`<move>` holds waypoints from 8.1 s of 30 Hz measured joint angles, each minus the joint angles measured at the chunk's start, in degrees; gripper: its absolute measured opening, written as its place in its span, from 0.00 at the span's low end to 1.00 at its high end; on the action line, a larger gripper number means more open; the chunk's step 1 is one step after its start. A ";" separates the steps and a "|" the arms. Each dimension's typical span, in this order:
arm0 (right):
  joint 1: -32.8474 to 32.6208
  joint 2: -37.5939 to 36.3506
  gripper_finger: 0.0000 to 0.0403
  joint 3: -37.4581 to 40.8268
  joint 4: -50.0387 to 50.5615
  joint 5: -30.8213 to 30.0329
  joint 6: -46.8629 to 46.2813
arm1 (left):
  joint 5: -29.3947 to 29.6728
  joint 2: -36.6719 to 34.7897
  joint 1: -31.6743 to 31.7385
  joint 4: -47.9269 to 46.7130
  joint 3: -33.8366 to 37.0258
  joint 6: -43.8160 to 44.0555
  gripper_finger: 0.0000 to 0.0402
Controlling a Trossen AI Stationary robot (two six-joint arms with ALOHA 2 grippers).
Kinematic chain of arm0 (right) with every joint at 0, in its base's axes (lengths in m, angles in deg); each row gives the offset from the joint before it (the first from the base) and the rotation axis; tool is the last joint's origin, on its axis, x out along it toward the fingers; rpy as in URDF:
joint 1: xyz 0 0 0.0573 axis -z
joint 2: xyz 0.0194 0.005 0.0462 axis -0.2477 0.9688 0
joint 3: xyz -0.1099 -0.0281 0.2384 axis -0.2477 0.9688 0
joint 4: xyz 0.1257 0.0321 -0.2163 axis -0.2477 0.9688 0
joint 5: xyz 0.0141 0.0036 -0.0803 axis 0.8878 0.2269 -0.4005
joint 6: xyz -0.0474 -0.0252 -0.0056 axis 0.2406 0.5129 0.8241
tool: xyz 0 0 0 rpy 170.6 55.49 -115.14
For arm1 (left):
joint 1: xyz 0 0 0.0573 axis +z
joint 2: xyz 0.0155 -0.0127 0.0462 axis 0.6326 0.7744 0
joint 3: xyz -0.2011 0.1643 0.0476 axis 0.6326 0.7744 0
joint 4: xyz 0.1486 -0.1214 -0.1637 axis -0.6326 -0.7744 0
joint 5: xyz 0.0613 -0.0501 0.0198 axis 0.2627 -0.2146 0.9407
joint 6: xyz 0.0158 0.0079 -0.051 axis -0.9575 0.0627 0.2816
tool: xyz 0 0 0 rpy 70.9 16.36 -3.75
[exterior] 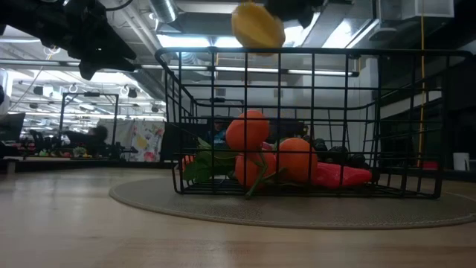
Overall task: Build produce basket
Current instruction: Put the starfruit into the wire basket, then put the tangerines into the wire basket, then put the eggplant into the wire basket
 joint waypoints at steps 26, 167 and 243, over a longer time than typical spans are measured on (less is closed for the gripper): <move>-3.04 -1.72 0.36 0.02 6.45 3.39 -0.22 | -0.02 -0.01 -0.02 -0.04 0.00 0.02 0.43; -26.15 -24.30 0.36 25.29 15.97 -33.09 -25.89 | 19.65 65.41 6.67 10.56 -26.97 -17.99 0.01; -26.15 -24.30 0.36 27.87 13.94 -33.54 -25.72 | 1.50 52.87 -9.41 30.68 -27.06 -19.43 0.27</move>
